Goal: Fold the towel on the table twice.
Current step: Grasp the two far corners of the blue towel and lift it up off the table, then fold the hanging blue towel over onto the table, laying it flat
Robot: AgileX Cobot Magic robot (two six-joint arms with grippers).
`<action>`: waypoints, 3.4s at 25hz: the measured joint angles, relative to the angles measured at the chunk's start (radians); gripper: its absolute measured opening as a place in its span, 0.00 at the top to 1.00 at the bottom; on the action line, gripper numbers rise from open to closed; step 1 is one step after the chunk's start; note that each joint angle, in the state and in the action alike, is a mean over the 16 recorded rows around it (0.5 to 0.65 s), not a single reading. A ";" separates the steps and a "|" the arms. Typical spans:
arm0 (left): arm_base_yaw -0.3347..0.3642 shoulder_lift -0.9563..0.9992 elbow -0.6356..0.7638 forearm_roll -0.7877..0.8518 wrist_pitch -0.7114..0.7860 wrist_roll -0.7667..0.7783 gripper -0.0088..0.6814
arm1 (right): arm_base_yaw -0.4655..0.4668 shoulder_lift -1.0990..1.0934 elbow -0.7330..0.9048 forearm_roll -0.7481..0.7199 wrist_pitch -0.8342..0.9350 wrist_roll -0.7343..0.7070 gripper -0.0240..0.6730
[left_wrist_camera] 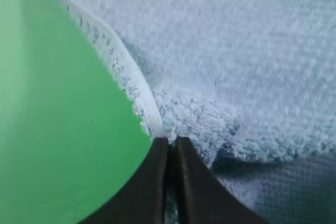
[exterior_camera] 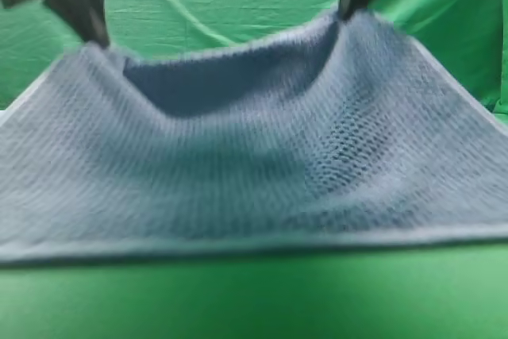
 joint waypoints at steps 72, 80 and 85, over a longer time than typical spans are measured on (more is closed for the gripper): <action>-0.100 -1.284 1.365 -0.138 -0.192 -0.096 0.99 | 0.203 -1.131 1.196 -0.030 0.038 0.310 0.97; -0.100 -1.301 1.425 -0.195 -0.246 -0.093 0.99 | 0.215 -1.157 1.257 -0.046 0.014 0.377 0.97; -0.100 -1.244 1.428 -0.208 -0.326 -0.086 0.99 | 0.213 -1.106 1.260 -0.074 -0.036 0.402 0.97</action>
